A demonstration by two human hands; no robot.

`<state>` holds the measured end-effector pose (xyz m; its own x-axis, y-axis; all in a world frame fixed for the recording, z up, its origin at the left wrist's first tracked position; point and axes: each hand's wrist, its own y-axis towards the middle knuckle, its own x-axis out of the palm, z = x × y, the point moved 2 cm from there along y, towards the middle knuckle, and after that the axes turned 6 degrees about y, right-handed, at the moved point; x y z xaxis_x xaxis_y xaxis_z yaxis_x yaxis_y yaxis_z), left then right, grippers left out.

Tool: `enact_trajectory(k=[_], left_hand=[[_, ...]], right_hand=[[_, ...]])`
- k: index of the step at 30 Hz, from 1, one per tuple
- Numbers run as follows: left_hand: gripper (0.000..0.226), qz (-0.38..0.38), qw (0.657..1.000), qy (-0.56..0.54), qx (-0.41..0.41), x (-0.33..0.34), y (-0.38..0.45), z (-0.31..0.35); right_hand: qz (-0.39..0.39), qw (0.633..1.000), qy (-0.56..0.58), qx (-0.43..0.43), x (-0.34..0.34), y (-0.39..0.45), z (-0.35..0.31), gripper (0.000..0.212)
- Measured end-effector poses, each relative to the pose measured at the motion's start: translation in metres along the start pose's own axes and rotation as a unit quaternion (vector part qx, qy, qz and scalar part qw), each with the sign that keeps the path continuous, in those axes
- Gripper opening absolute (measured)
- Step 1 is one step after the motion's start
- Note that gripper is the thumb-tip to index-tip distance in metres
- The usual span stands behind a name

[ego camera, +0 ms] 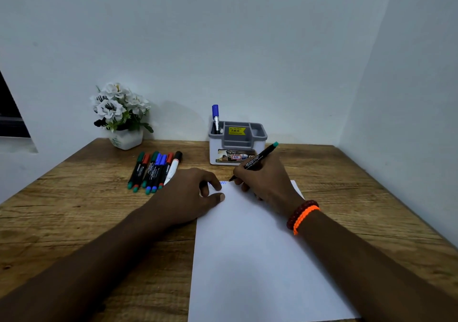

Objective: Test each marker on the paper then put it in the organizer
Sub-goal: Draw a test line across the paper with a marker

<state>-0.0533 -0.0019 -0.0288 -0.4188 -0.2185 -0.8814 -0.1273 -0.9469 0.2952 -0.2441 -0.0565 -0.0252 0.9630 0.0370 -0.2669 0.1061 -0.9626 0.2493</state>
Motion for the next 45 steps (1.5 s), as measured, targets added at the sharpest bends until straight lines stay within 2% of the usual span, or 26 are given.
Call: enact_trajectory(k=[17, 22, 45], left_hand=[[0.025, -0.001, 1.000, -0.006, 0.003, -0.0009, -0.0011, 0.0004], [0.025, -0.004, 1.000, -0.004, 0.001, -0.0010, -0.0011, 0.0011], [0.024, -0.008, 1.000, 0.003, -0.003, -0.0005, -0.0008, -0.0002]], right_hand=[[-0.017, 0.999, -0.018, -0.023, 0.0002, 0.0023, 0.0032, 0.012], [-0.006, 1.000, -0.015, -0.018, 0.0003, 0.0036, 0.0044, 0.006], [0.019, 1.000, -0.023, -0.009, -0.0006, 0.0058, 0.0072, 0.012]])
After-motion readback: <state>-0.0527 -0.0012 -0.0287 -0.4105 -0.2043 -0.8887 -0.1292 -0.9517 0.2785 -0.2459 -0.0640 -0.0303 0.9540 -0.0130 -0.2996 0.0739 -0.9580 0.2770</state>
